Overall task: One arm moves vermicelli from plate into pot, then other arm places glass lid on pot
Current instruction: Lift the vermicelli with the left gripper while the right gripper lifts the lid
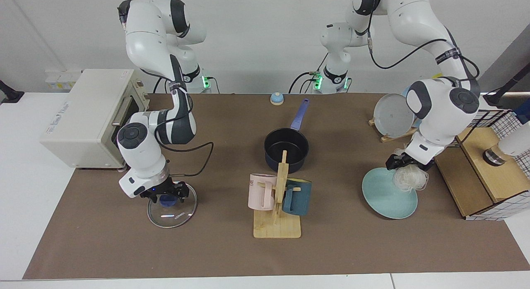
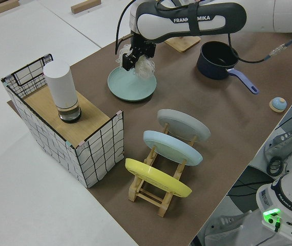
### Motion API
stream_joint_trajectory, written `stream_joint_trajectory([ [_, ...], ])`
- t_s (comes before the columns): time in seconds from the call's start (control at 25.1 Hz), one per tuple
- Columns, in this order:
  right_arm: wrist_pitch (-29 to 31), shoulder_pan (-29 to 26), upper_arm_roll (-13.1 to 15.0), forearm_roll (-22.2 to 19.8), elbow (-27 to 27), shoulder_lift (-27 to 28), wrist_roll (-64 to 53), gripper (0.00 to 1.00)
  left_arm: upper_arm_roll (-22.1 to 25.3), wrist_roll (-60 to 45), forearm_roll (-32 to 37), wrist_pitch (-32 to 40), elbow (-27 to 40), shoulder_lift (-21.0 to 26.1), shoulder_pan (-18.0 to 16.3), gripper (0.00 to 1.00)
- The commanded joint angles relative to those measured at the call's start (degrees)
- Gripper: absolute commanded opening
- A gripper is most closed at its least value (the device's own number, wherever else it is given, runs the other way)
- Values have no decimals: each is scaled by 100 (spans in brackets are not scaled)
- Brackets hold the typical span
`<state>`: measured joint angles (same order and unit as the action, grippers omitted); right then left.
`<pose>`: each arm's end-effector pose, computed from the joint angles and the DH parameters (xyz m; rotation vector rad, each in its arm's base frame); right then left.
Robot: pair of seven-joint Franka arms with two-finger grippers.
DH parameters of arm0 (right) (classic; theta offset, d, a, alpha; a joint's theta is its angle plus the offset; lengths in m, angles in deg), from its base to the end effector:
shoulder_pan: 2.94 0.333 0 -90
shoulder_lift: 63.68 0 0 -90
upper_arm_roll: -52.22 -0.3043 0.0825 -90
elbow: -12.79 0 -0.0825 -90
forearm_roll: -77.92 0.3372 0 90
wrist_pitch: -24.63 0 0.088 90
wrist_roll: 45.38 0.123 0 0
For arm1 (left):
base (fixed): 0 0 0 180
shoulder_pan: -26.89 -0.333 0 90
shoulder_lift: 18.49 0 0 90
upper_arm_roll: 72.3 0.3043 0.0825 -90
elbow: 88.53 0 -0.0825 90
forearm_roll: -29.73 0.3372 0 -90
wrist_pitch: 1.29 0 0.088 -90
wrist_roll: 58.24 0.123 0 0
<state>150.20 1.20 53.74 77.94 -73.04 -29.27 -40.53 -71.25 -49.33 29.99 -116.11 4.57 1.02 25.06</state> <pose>0.6711 0.0337 0.3247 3.1293 -0.0528 0.1472 0.6143 0.0301 0.4193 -3.1223 0.1691 -0.0584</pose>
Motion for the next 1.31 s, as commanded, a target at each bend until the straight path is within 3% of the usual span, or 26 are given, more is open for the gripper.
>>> stream_joint_trajectory([
  [0.0, 143, -36, -38, -63, -276, -180, -169, 99, -18, 49, 98, 496, 76, -483, 34, 0],
  [0.24, 134, -36, -38, -63, -267, -180, -160, 97, -26, 41, 98, 953, 68, -869, 34, 0],
  [0.44, 143, -36, -38, -63, -267, -180, -134, 37, -149, -135, 107, 1322, 76, -1151, 34, 0],
  [0.64, 152, -36, -38, -28, -267, -180, -125, 3, -264, -214, 107, 1638, 68, -1458, 34, 0],
  [0.96, 91, -1, -38, -28, -66, -206, -125, 0, -395, -398, 98, 1815, 76, -1591, 34, 0],
  [1.28, -339, 60, -91, -28, -65, -768, -11, 0, -457, -487, 98, 1973, 76, -1643, 25, 0],
])
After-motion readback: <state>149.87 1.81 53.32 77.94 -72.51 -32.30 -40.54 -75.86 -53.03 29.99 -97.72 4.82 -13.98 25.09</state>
